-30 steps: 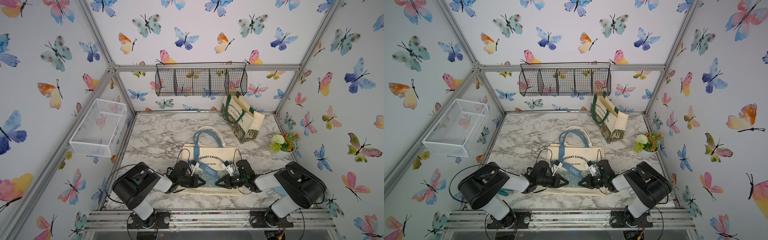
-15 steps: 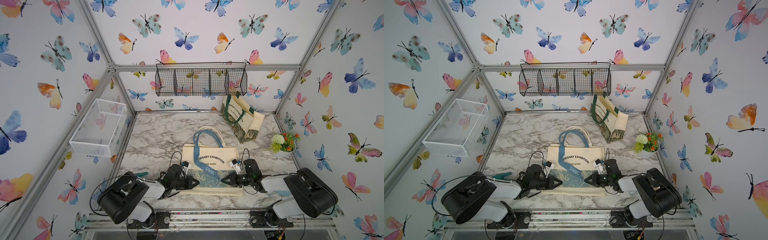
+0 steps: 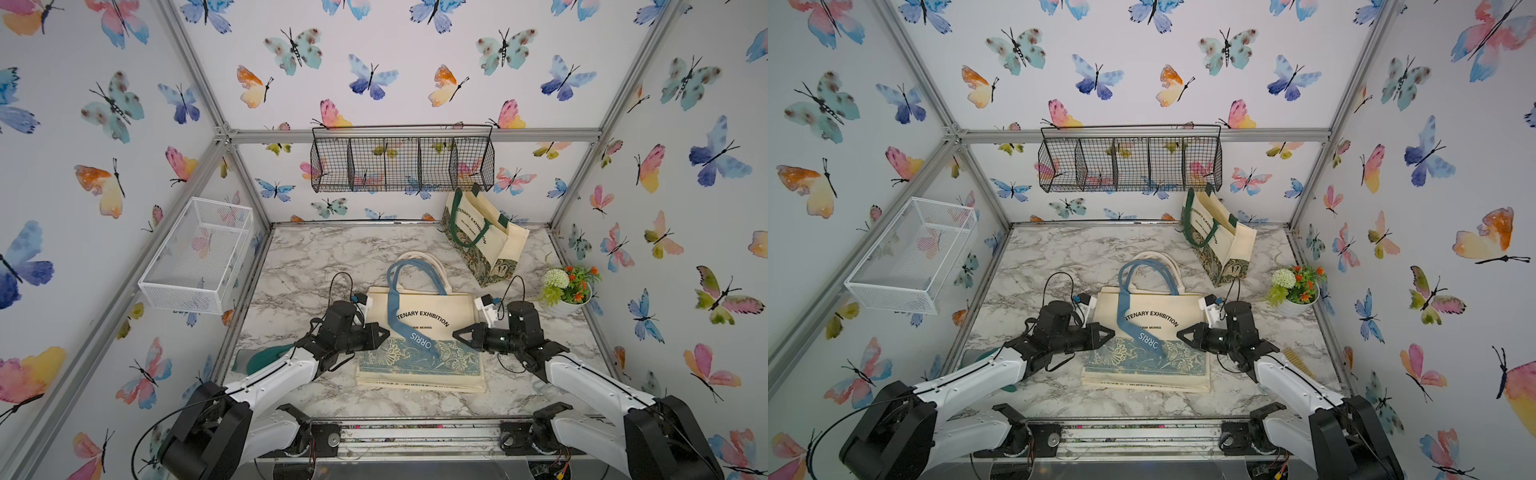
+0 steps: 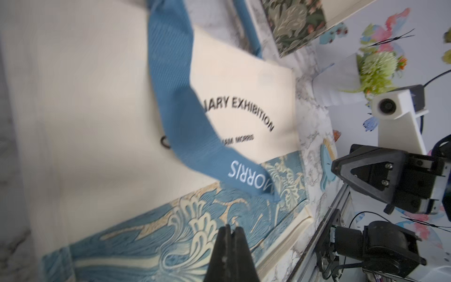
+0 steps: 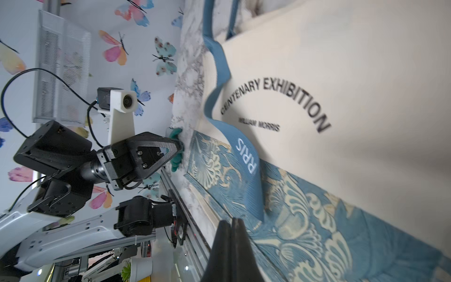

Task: Put away the canvas bag
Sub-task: Adjust the canvas bag at the center of the board.

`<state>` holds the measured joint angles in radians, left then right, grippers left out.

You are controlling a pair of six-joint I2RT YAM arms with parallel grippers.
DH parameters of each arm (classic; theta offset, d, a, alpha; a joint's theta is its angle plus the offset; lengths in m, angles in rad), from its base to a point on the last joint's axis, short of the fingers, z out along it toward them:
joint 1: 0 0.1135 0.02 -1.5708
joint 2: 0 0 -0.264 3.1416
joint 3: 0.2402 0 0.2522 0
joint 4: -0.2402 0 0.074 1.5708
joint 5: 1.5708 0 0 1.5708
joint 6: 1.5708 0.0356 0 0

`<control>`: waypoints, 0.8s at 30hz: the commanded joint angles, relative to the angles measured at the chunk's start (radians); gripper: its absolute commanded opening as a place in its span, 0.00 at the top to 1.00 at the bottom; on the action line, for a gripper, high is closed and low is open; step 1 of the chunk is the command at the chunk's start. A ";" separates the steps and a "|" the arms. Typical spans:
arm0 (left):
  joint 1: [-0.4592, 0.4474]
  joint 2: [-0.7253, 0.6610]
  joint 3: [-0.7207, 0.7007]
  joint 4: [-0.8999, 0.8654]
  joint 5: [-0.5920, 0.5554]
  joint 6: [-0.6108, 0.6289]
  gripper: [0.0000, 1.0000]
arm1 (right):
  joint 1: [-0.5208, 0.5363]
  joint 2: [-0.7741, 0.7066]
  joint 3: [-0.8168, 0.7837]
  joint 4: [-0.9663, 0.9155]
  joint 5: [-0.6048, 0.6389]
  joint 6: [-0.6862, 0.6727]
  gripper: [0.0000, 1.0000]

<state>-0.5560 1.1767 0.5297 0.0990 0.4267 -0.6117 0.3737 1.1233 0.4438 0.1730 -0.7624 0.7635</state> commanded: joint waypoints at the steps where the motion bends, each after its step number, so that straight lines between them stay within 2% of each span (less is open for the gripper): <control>1: 0.005 0.087 0.128 -0.063 0.047 0.065 1.00 | -0.003 0.100 0.107 0.011 -0.078 0.023 0.99; 2: 0.004 0.127 0.156 -0.050 0.097 0.064 1.00 | 0.000 0.147 0.131 0.029 -0.101 0.028 0.99; 5: 0.003 0.224 0.181 0.024 0.145 0.028 1.00 | 0.001 0.238 0.149 0.130 -0.115 0.069 0.99; 8: 0.004 0.286 0.136 0.152 0.180 -0.026 1.00 | 0.002 0.336 0.137 0.232 -0.110 0.101 0.99; 13: 0.004 0.387 0.020 0.366 0.238 -0.110 1.00 | 0.007 0.502 0.050 0.508 -0.153 0.217 0.99; 15: 0.004 0.417 0.000 0.324 0.208 -0.089 1.00 | 0.007 0.548 0.018 0.559 -0.167 0.231 0.99; 19: 0.005 0.446 -0.022 0.184 0.107 -0.026 1.00 | 0.007 0.573 -0.010 0.526 -0.153 0.207 0.99; 24: 0.010 0.425 -0.028 0.022 -0.125 -0.001 1.00 | 0.007 0.538 0.006 0.352 -0.090 0.132 0.99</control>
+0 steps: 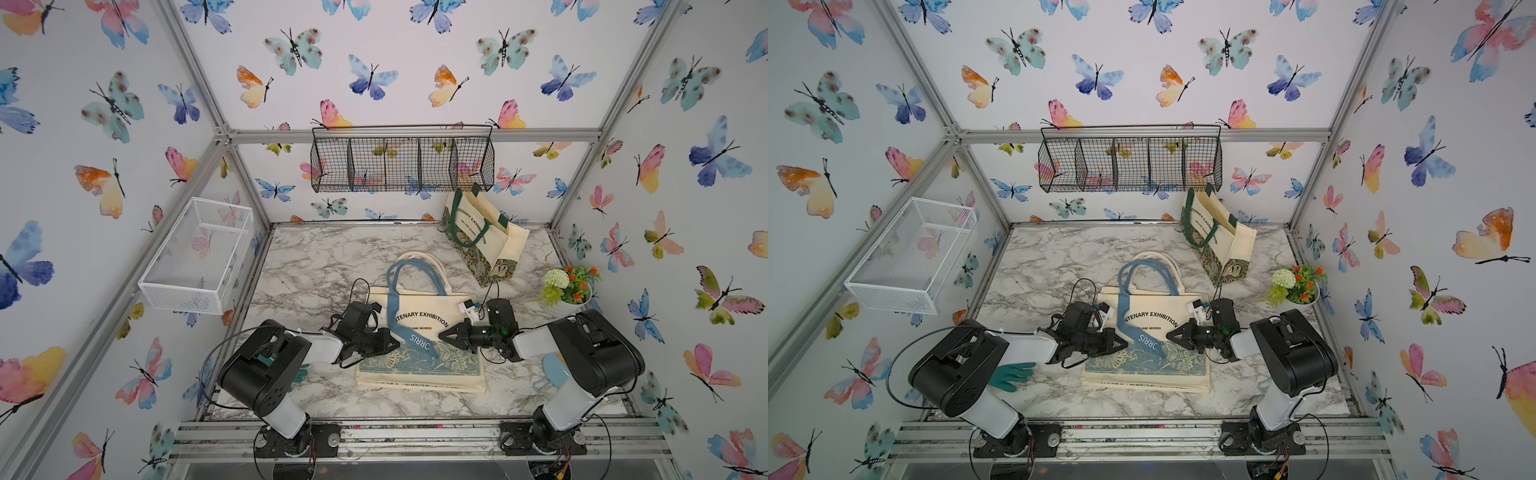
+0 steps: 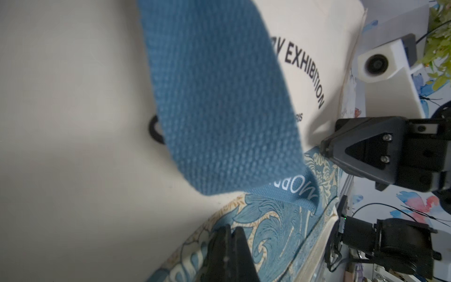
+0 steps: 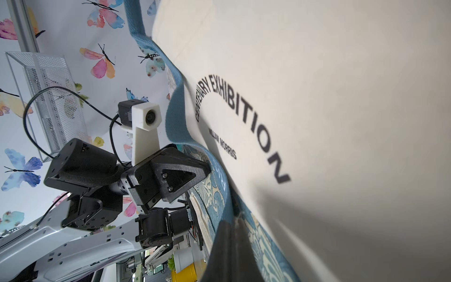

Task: Put away the canvas bag
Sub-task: Adjust the canvas bag at the center of the board.

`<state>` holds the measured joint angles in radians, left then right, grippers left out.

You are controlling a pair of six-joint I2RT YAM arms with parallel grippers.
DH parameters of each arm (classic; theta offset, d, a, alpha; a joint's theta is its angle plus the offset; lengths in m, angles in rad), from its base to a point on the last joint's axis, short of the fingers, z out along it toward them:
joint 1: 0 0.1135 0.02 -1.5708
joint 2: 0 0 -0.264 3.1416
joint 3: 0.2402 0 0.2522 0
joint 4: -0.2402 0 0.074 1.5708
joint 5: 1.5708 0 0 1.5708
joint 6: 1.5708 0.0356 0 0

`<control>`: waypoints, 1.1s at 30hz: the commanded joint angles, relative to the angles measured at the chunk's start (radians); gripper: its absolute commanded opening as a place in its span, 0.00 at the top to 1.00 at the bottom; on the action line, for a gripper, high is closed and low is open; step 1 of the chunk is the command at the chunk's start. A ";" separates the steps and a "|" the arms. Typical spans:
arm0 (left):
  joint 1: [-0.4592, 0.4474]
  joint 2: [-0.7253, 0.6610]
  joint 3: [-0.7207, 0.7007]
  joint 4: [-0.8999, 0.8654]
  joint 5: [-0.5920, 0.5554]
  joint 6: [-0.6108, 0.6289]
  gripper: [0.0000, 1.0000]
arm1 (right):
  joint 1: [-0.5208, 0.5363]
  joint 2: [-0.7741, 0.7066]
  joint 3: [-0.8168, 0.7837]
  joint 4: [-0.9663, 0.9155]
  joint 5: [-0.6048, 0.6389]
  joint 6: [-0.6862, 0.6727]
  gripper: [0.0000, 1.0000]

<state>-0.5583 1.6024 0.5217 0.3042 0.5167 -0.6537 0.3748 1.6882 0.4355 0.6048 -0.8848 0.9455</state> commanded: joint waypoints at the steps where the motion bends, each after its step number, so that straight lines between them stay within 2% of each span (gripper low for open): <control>1: 0.012 -0.011 -0.020 -0.207 -0.250 0.042 1.00 | 0.006 -0.043 0.025 -0.140 0.056 -0.077 0.99; 7: 0.012 -0.085 0.000 -0.345 -0.449 0.051 1.00 | 0.006 -0.124 0.095 -0.444 0.224 -0.183 0.99; 11: 0.013 -0.141 0.053 -0.419 -0.499 0.061 1.00 | 0.005 -0.178 0.135 -0.522 0.283 -0.190 0.99; 13: 0.014 -0.190 0.081 -0.409 -0.454 0.085 1.00 | 0.006 -0.199 0.160 -0.519 0.276 -0.177 0.99; 14: 0.015 -0.217 0.093 -0.372 -0.389 0.110 1.00 | 0.007 -0.205 0.172 -0.496 0.255 -0.168 0.99; 17: 0.016 -0.254 0.149 -0.305 -0.277 0.149 1.00 | 0.007 -0.183 0.219 -0.395 0.155 -0.138 0.99; 19: 0.018 -0.230 0.212 -0.296 -0.252 0.174 1.00 | 0.011 -0.141 0.283 -0.409 0.137 -0.143 0.99; 24: 0.020 -0.045 0.408 -0.364 -0.250 0.218 1.00 | 0.043 -0.008 0.451 -0.485 0.205 -0.174 0.99; 30: 0.032 0.144 0.483 -0.298 -0.167 0.186 1.00 | 0.104 0.132 0.561 -0.509 0.273 -0.107 0.99; 33: 0.036 0.195 0.465 -0.257 -0.173 0.168 1.00 | 0.120 0.154 0.554 -0.514 0.304 -0.090 0.99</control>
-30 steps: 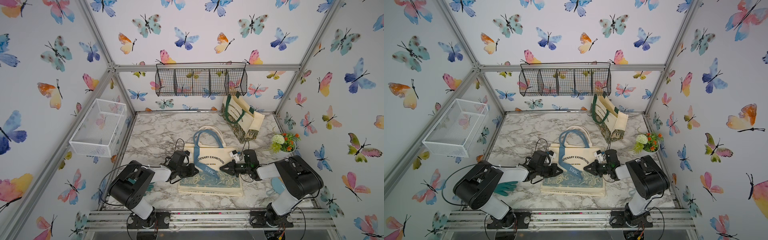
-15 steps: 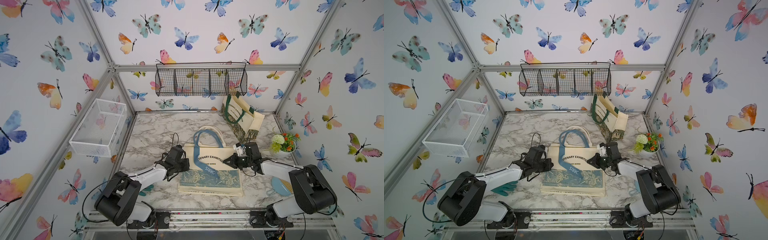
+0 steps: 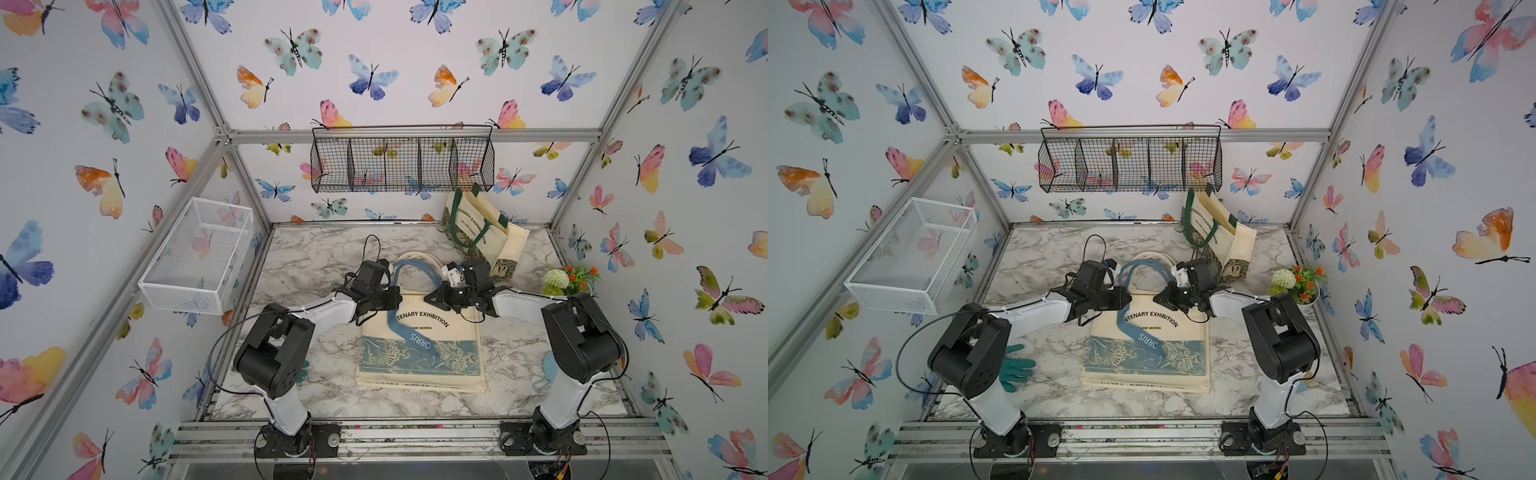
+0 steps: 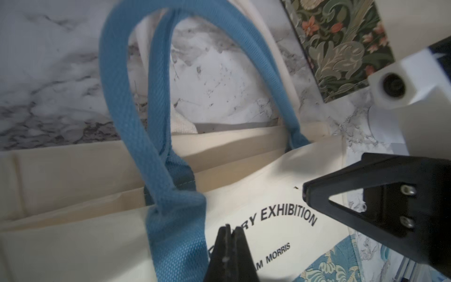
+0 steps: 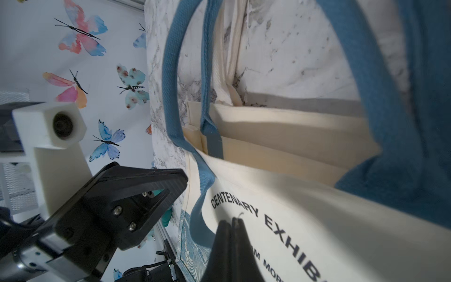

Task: Put away the canvas bag
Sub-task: Adjust the canvas bag at the center of the board.

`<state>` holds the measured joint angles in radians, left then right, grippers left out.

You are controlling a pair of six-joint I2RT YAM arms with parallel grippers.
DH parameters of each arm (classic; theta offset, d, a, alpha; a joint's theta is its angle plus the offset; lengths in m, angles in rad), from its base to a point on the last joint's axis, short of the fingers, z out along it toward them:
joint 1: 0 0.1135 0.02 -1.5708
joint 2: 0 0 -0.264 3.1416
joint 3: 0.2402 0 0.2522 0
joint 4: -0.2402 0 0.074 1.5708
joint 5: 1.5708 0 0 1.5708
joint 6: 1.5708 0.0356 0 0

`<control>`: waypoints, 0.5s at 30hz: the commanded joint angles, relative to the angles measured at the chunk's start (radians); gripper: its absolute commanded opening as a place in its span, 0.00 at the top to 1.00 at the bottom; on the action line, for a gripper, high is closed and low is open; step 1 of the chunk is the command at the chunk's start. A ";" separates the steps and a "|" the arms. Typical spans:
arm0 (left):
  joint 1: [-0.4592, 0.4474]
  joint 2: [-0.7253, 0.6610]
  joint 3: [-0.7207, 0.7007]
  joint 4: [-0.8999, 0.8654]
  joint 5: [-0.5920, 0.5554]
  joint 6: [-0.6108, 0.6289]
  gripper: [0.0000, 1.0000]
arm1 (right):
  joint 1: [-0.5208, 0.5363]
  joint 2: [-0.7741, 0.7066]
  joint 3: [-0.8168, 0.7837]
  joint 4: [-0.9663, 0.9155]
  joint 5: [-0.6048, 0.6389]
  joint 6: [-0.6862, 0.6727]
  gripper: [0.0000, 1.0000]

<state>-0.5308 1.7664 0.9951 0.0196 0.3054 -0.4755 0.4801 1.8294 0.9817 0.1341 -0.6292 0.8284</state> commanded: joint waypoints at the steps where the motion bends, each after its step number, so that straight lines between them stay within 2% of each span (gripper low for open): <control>1: 0.012 0.047 -0.020 0.040 0.027 -0.011 1.00 | 0.014 0.013 -0.007 -0.045 0.066 0.033 0.99; 7: 0.094 0.111 -0.089 0.081 0.018 0.006 1.00 | 0.010 -0.010 -0.067 -0.124 0.234 0.018 0.99; 15: 0.210 0.049 -0.166 0.092 0.048 0.037 1.00 | -0.014 -0.058 -0.077 -0.353 0.551 0.058 0.99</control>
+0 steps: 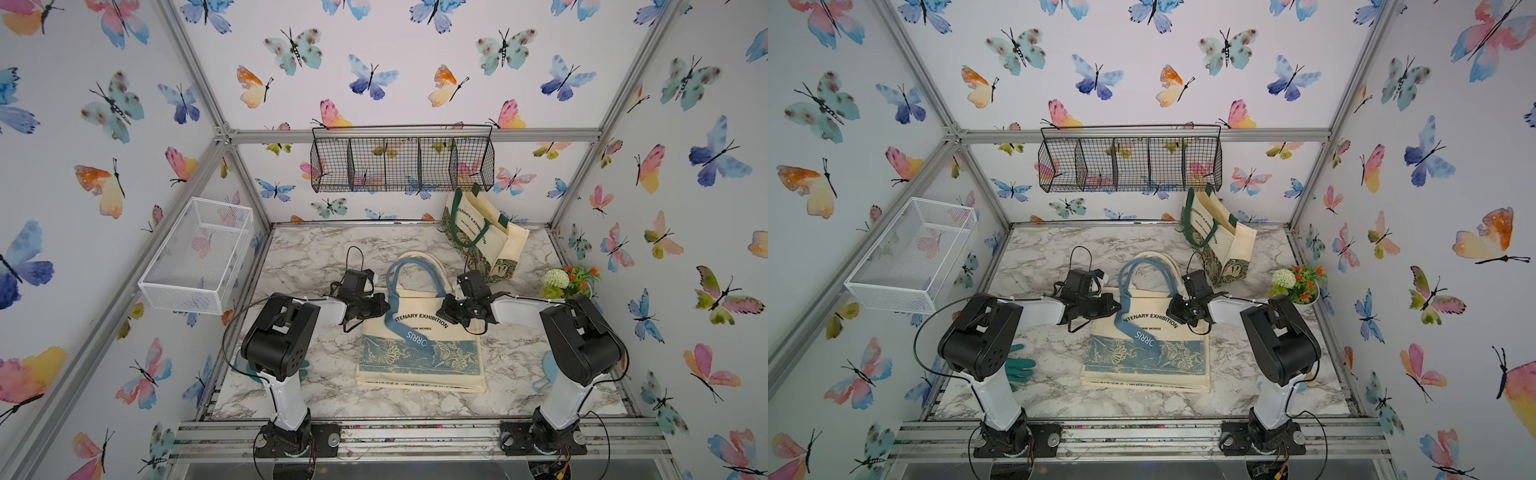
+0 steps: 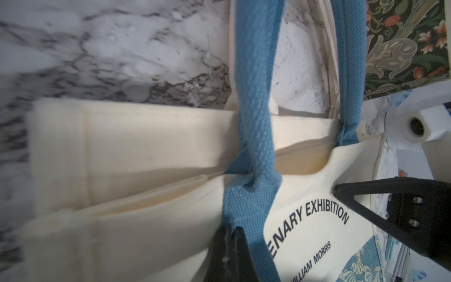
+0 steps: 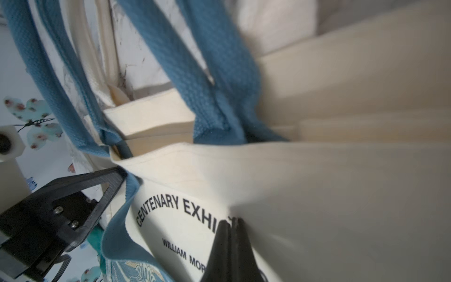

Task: Put away the canvas bag
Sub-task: Adjust the canvas bag at the center of the board.

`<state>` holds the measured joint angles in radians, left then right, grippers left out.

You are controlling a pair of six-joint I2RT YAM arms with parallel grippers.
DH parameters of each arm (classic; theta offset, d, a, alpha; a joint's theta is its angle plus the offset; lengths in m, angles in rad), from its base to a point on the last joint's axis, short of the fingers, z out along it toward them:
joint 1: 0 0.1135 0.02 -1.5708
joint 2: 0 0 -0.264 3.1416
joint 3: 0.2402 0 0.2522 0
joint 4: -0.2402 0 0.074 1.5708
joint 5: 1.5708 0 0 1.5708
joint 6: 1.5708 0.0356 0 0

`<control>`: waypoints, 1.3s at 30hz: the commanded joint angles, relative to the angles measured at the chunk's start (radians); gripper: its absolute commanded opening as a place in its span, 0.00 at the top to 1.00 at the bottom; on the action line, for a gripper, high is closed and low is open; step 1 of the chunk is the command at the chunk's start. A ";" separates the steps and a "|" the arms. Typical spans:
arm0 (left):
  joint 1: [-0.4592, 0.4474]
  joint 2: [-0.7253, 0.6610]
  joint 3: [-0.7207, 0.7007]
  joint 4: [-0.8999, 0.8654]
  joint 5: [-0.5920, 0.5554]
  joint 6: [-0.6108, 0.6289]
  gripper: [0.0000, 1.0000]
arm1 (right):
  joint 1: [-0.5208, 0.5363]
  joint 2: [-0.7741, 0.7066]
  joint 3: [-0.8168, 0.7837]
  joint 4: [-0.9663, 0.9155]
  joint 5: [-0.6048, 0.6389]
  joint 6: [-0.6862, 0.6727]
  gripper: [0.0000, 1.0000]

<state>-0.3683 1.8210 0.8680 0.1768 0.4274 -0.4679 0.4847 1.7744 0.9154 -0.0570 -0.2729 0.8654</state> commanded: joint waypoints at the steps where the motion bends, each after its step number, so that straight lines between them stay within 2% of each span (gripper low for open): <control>1: 0.057 -0.010 -0.044 -0.068 -0.075 0.032 1.00 | -0.025 -0.005 -0.009 -0.193 0.226 0.023 0.99; 4: 0.079 -0.017 -0.055 -0.074 -0.073 0.025 1.00 | -0.046 -0.003 -0.010 -0.259 0.280 0.029 0.99; 8: 0.085 -0.027 -0.054 -0.078 -0.053 0.017 1.00 | -0.067 -0.011 -0.019 -0.294 0.293 0.029 0.99; 13: 0.085 -0.077 -0.044 -0.104 -0.061 0.018 1.00 | -0.069 -0.076 -0.011 -0.367 0.381 0.064 0.99; 19: 0.110 -0.147 -0.030 -0.175 -0.142 0.019 1.00 | -0.070 -0.193 -0.013 -0.368 0.438 0.007 0.99; 21: 0.141 -0.169 -0.044 -0.168 -0.124 -0.003 1.00 | -0.070 -0.237 -0.019 -0.359 0.469 -0.034 0.99; 22: 0.164 -0.173 -0.053 -0.149 -0.084 -0.014 0.95 | -0.070 -0.259 -0.023 -0.346 0.475 -0.067 0.99; 24: 0.203 -0.167 -0.065 -0.106 0.015 -0.031 0.85 | -0.070 -0.293 -0.039 -0.305 0.447 -0.160 0.97; 26: 0.226 -0.150 -0.069 -0.062 0.129 -0.041 0.81 | -0.072 -0.320 -0.058 -0.256 0.388 -0.250 0.82; 28: 0.229 -0.136 -0.062 -0.040 0.171 -0.050 0.76 | -0.074 -0.331 -0.069 -0.220 0.311 -0.331 0.73; 30: 0.228 -0.127 -0.058 -0.015 0.204 -0.065 0.73 | -0.075 -0.321 -0.066 -0.216 0.282 -0.354 0.67; 34: 0.228 -0.117 -0.063 0.034 0.243 -0.102 0.71 | -0.084 -0.244 -0.041 -0.236 0.238 -0.382 0.61; 39: 0.229 -0.109 -0.066 0.036 0.245 -0.105 0.73 | -0.098 -0.186 -0.057 -0.189 0.184 -0.366 0.61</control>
<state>-0.1394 1.6962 0.8070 0.1856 0.6281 -0.5640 0.3981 1.5772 0.8623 -0.2775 -0.0360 0.5190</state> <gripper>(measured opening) 0.269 0.387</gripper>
